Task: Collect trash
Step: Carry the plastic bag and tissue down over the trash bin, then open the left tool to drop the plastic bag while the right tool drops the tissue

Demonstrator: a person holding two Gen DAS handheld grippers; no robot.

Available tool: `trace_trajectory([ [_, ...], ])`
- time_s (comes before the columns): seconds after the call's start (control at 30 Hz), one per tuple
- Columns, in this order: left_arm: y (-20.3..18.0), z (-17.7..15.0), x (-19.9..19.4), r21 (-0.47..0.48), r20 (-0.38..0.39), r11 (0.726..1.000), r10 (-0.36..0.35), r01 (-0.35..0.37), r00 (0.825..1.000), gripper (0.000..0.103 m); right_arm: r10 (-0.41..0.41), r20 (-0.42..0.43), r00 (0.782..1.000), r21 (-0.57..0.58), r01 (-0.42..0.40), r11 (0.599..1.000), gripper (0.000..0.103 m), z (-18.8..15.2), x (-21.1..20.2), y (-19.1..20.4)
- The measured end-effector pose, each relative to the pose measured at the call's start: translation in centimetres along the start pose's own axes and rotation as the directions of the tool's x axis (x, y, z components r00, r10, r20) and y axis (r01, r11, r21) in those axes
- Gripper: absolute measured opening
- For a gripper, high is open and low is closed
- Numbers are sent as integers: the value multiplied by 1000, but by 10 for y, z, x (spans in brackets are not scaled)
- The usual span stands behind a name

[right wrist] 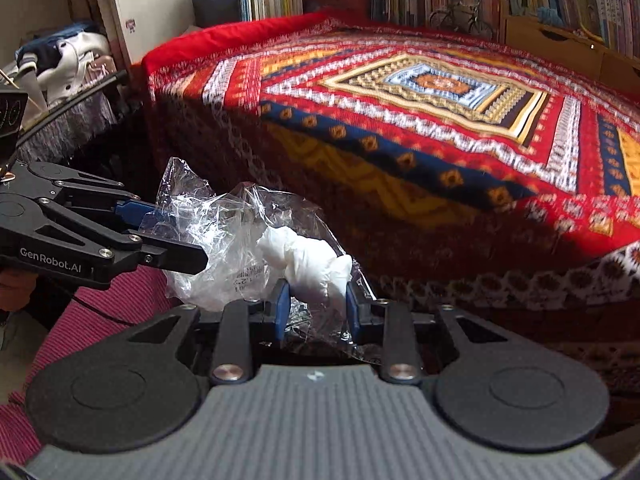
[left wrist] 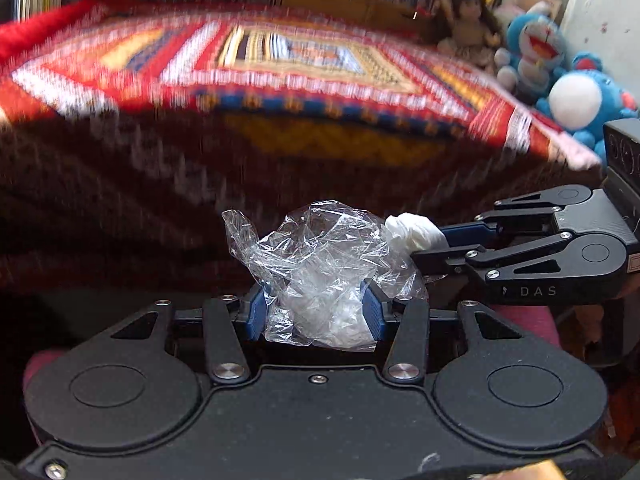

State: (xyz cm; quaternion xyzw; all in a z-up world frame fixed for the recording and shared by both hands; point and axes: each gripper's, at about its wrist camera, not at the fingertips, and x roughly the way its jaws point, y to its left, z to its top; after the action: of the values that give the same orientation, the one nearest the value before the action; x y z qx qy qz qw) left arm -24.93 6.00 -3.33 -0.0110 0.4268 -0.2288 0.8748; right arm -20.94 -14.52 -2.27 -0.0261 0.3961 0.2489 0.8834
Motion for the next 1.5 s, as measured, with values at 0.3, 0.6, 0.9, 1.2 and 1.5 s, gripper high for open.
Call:
trace_trajectory([
  [0.3, 17, -35, 95, -73, -228, 994, 60, -78, 972, 46, 9, -191, 982, 62, 2, 998, 35, -51, 79, -9],
  [0.6, 33, -61, 171, -103, -372, 983, 106, -154, 922, 46, 10, -306, 952, 140, 35, 989, 35, -92, 144, -23],
  [0.9, 52, -94, 228, -213, -456, 949, 115, -234, 882, 47, -4, -373, 928, 218, 91, 972, 36, -115, 186, -26],
  [1.2, 53, -106, 244, -224, -503, 944, 103, -244, 858, 49, 22, -395, 918, 313, 112, 943, 38, -123, 192, -40],
  [1.5, 55, -105, 246, -238, -521, 932, 115, -274, 846, 51, 12, -400, 916, 318, 127, 939, 57, -126, 203, -42],
])
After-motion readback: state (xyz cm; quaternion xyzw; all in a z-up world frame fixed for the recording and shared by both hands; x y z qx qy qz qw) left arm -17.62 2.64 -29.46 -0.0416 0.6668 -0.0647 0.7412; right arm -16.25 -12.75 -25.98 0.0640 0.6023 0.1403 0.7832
